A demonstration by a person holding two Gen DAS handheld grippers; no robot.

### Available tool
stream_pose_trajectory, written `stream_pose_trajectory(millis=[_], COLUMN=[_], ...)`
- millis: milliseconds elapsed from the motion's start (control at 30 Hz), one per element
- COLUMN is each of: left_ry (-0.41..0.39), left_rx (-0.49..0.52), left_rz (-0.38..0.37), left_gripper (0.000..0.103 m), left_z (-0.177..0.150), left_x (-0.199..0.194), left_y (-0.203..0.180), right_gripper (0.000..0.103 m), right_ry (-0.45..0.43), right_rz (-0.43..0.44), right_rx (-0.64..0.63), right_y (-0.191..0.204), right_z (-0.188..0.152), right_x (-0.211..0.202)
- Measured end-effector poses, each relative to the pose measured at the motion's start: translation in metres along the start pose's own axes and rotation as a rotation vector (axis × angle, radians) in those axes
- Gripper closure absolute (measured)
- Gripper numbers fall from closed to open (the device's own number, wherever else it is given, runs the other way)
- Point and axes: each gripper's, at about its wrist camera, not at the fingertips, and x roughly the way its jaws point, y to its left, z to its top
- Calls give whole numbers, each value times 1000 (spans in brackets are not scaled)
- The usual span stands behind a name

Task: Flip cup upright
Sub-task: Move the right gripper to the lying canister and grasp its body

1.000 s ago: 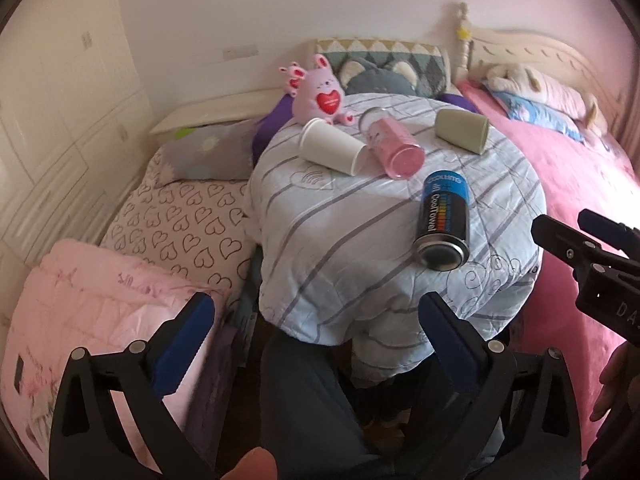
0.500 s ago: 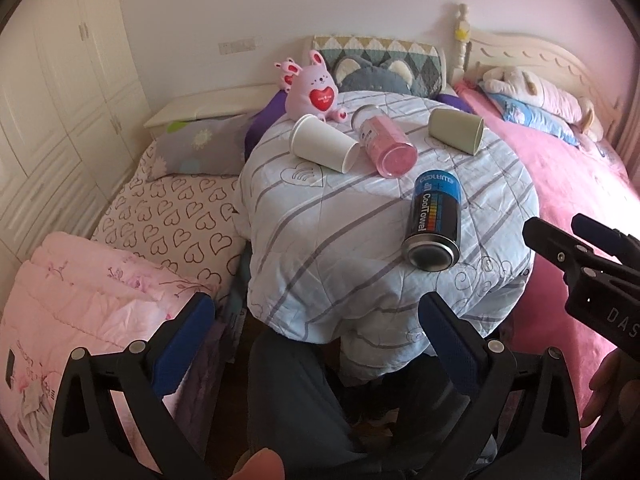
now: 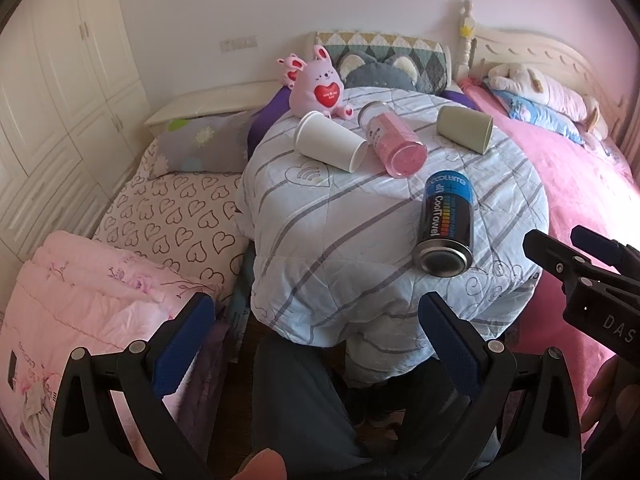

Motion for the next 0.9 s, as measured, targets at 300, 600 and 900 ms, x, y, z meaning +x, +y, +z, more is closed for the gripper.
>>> stream_pose_trajectory(millis=[300,600,900], left_ry=[17,65,116], left_rx=[22,12,21], left_rz=[16,-27,-114], left_gripper=[0,0,0], left_z=[17,39,53], left_x=[29,79,123], left_y=[11,31,42], right_gripper=[21,21,21], right_ry=[79,216,342], right_rz=[-1,-31,-96], right_rx=[41,165,249], right_y=[9,7,5], right_z=[11,32,40], right_x=[40,111,155])
